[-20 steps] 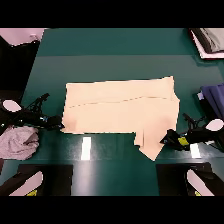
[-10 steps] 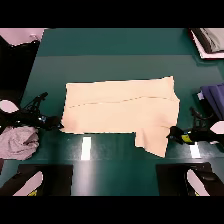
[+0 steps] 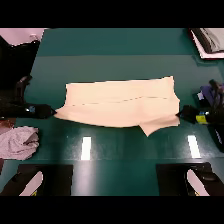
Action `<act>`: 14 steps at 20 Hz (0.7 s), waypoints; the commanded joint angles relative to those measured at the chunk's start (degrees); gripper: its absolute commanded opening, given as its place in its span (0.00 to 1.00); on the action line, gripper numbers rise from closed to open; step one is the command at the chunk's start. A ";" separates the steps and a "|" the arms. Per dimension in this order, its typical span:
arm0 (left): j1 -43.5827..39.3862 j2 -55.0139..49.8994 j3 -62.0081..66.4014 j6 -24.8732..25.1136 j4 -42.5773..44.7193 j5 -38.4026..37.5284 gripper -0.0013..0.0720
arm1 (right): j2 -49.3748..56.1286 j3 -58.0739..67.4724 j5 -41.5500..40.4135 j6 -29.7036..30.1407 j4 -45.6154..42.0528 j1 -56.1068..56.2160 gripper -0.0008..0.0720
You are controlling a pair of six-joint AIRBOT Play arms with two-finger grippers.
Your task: Fold the shirts.
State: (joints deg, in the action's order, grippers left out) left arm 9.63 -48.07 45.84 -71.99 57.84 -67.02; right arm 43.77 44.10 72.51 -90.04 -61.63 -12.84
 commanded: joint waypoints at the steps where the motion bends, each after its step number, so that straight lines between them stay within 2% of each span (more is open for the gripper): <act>1: 0.00 0.39 2.71 -0.07 -0.48 10.86 0.05 | 8.28 8.94 -2.23 2.97 0.13 0.04 0.04; 7: 0.00 -5.79 3.23 0.02 -7.21 26.97 0.05 | 23.02 21.94 -7.50 5.79 0.02 0.57 0.04; 11: 0.00 -15.58 7.43 0.07 -8.87 30.27 0.05 | 32.70 28.92 -11.43 8.39 0.07 2.78 0.04; 14: 0.00 -23.15 13.05 0.81 -9.75 29.49 0.05 | 39.98 34.75 -14.01 9.73 0.07 3.91 0.04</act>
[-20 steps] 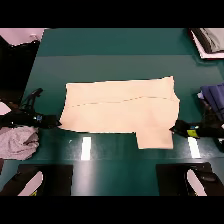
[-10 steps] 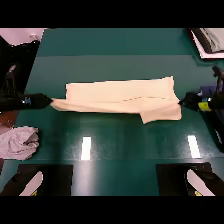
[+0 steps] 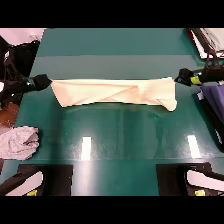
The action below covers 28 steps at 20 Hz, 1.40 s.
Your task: Fold the shirts.
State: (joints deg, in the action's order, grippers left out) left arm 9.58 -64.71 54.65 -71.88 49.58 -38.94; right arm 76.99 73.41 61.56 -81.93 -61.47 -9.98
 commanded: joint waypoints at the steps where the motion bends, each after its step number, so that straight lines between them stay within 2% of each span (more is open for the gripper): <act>1: 0.04 -8.63 6.08 1.97 -2.29 0.70 0.06 | 8.98 7.52 -3.06 1.62 -0.07 1.05 0.04; 5: 0.04 -15.82 12.13 3.32 -3.65 -2.47 0.06 | 16.96 15.56 -2.43 1.62 0.00 1.05 0.05; 6: 0.04 -17.03 12.90 3.28 -3.69 -2.93 0.16 | 18.40 17.33 -2.36 1.62 0.11 1.05 0.05; 7: 0.04 -17.73 13.18 2.82 -3.72 -3.06 0.51 | 19.69 19.17 -1.97 1.62 0.52 1.05 0.07; 8: 0.04 -17.99 13.18 1.77 -3.67 -3.10 0.60 | 20.63 21.00 -1.09 1.62 0.48 1.05 0.30; 9: 0.04 -17.97 13.20 1.79 -3.48 -3.06 0.61 | 21.53 23.10 0.57 1.62 0.48 0.72 0.58; 10: 0.04 -17.94 13.49 1.79 -3.52 -3.61 0.61 | 22.14 25.00 2.69 1.62 0.48 0.15 0.71; 15: 0.04 -17.84 13.86 1.79 -3.52 -13.49 0.60 | 22.56 27.58 18.03 2.03 0.50 -6.23 0.98; 17: 0.04 -17.84 13.86 1.79 -3.50 -17.49 0.59 | 22.56 24.63 23.21 3.61 0.61 -9.70 0.98; 18: 0.04 -17.84 13.86 1.86 -3.50 -19.02 0.29 | 22.56 22.43 24.61 3.82 0.61 -11.34 0.98; 19: 0.04 -17.86 13.86 2.36 -3.54 -20.39 0.06 | 22.56 20.15 24.57 4.15 1.03 -12.96 0.98; 23: -0.09 -17.84 13.86 2.19 -3.54 -24.63 0.05 | 22.56 11.30 21.86 10.54 10.80 -18.95 0.98; 28: -7.26 -17.84 13.86 1.27 -3.30 -22.08 0.05 | 23.41 7.61 16.04 14.97 12.39 -19.56 0.97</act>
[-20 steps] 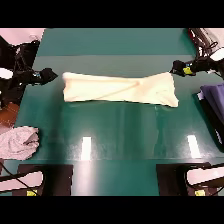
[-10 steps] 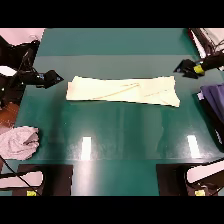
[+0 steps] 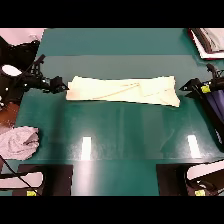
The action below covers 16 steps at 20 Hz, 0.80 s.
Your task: Fold the shirts.
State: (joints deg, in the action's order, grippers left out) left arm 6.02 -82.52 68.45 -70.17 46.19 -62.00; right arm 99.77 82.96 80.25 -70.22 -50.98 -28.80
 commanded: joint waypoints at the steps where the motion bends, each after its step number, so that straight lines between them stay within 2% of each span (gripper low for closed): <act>1: -5.68 -0.04 0.07 -0.94 0.11 2.29 0.05 | 1.88 -0.83 -1.97 3.23 1.99 -0.07 0.97; 4: -11.61 -0.04 0.07 -2.08 0.09 4.44 0.05 | 6.86 4.15 1.44 3.21 3.08 2.05 0.96; 10: -18.60 -0.04 0.07 -3.15 0.09 6.38 0.05 | 12.52 7.76 1.29 3.17 10.95 7.06 0.93; 13: -20.83 -0.09 0.07 -3.54 0.17 8.63 0.05 | 13.68 7.76 0.15 3.19 12.57 9.16 0.68; 16: -22.69 -0.11 0.07 -3.67 0.11 11.17 0.05 | 13.42 7.80 -0.74 4.48 14.43 10.27 0.07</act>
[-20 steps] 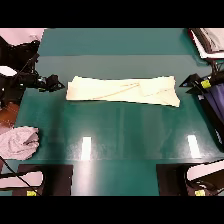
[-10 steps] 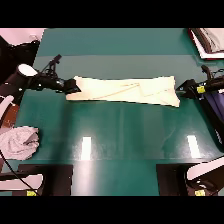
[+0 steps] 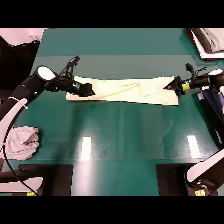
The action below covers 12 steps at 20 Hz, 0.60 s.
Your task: Fold the shirts.
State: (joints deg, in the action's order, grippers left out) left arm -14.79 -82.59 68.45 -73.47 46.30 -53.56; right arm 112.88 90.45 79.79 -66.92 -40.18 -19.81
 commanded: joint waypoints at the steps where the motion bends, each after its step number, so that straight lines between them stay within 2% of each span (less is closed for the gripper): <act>1: -2.03 -0.04 0.07 -1.64 -0.04 4.11 0.05 | -0.02 0.35 -0.11 2.99 6.21 1.29 0.05; 5: -2.01 -1.38 3.54 -3.28 -0.02 5.51 0.05 | -4.81 0.44 -0.07 3.06 15.37 1.84 0.04; 7: -2.01 -4.76 9.38 -3.30 0.00 4.94 0.05 | -7.87 3.32 1.42 1.84 15.23 3.67 0.04; 12: -3.80 -17.05 24.46 -5.90 1.22 2.34 0.05 | -10.75 20.46 7.61 -5.60 14.45 11.21 0.04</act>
State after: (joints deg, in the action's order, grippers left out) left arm -17.39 -93.65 85.49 -77.95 46.50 -50.04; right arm 103.59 102.72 84.05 -68.49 -26.55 -12.43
